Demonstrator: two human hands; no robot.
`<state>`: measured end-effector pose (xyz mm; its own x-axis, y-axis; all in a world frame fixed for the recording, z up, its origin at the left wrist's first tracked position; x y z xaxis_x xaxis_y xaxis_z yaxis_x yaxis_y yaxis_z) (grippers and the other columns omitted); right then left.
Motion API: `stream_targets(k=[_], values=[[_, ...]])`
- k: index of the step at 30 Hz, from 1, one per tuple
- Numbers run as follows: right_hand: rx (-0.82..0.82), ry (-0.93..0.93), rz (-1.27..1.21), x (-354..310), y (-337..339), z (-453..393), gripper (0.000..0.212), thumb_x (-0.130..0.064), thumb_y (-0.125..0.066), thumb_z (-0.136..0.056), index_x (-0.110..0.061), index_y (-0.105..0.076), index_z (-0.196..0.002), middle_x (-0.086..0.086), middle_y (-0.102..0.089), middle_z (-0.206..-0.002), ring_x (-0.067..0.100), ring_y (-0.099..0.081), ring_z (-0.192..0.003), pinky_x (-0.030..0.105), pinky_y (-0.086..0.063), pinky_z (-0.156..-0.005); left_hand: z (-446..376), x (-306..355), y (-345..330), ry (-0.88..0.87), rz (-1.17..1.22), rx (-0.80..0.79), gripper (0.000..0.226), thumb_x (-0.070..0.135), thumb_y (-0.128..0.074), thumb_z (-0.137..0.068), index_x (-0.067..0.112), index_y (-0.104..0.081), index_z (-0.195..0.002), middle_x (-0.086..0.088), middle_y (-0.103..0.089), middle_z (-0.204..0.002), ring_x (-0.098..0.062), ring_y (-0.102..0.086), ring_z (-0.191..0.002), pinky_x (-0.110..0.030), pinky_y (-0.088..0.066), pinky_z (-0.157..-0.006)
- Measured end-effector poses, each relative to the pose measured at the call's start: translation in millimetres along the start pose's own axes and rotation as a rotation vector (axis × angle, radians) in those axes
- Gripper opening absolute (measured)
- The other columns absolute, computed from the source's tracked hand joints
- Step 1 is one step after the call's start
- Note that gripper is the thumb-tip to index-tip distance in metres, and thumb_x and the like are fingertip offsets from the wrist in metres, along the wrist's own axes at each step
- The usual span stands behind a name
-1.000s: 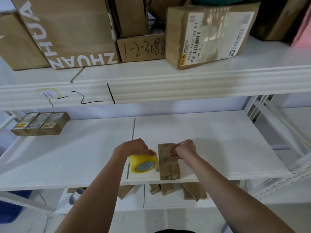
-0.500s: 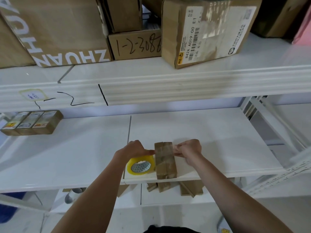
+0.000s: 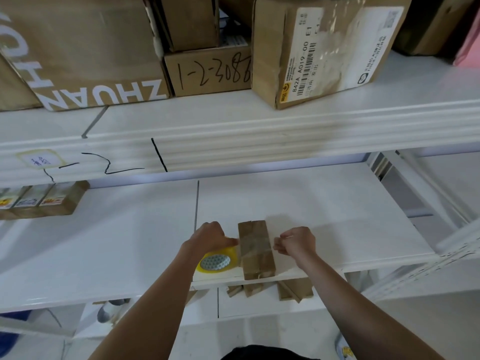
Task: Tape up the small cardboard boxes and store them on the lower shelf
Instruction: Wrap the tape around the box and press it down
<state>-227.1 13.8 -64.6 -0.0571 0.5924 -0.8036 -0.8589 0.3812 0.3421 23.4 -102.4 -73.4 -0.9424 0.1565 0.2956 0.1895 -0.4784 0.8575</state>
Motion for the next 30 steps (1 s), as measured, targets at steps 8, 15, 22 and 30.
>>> stream_targets(k=[8,15,22,30], values=[[0.075,0.109,0.134,-4.8,-3.7,3.1,0.016,0.004,-0.067,-0.090,0.008,-0.074,-0.076,0.009,-0.069,-0.058,0.015,-0.071,-0.050,0.037,-0.065,-0.064,4.2,5.1,3.3,0.025,-0.126,0.035,0.059,0.078,-0.066,-0.070,0.020,-0.051,-0.070,0.005,-0.054,-0.071,-0.019,-0.062,-0.076,-0.028,-0.043,-0.060],[0.074,0.058,0.147,5.1,-6.2,-3.0,0.016,-0.001,-0.070,-0.092,0.003,-0.076,-0.079,0.007,-0.071,-0.062,0.010,-0.070,-0.051,0.019,-0.056,-0.049,2.9,10.2,3.5,0.055,-0.177,0.058,0.059,0.076,-0.065,-0.072,0.020,-0.058,-0.089,0.005,-0.056,-0.077,-0.019,-0.061,-0.076,-0.028,-0.043,-0.063],[0.064,0.003,0.190,16.5,-12.6,-9.1,0.011,-0.009,-0.076,-0.090,0.001,-0.074,-0.091,0.009,-0.074,-0.075,0.015,-0.073,-0.063,0.027,-0.062,-0.062,0.1,16.3,-0.1,0.067,-0.235,0.048,0.060,0.075,-0.063,-0.072,0.020,-0.060,-0.094,0.003,-0.060,-0.082,-0.020,-0.061,-0.077,-0.029,-0.048,-0.066],[0.071,0.063,0.420,2.9,-17.7,0.0,0.011,-0.013,-0.071,-0.092,-0.004,-0.071,-0.098,0.010,-0.072,-0.094,0.027,-0.069,-0.090,0.035,-0.058,-0.078,-1.3,19.0,-1.2,0.061,-0.248,0.061,0.056,0.074,-0.064,-0.073,0.021,-0.057,-0.087,0.006,-0.056,-0.073,-0.019,-0.062,-0.075,-0.027,-0.044,-0.061]])
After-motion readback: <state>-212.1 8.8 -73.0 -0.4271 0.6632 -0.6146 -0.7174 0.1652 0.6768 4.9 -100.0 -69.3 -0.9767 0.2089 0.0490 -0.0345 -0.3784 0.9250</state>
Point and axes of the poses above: each hand's wrist, its own z-axis away from the middle knuckle, its own y-axis out of the back of the hand, x = y × z, the point moved 9 cm from there along -z, towards the middle knuckle
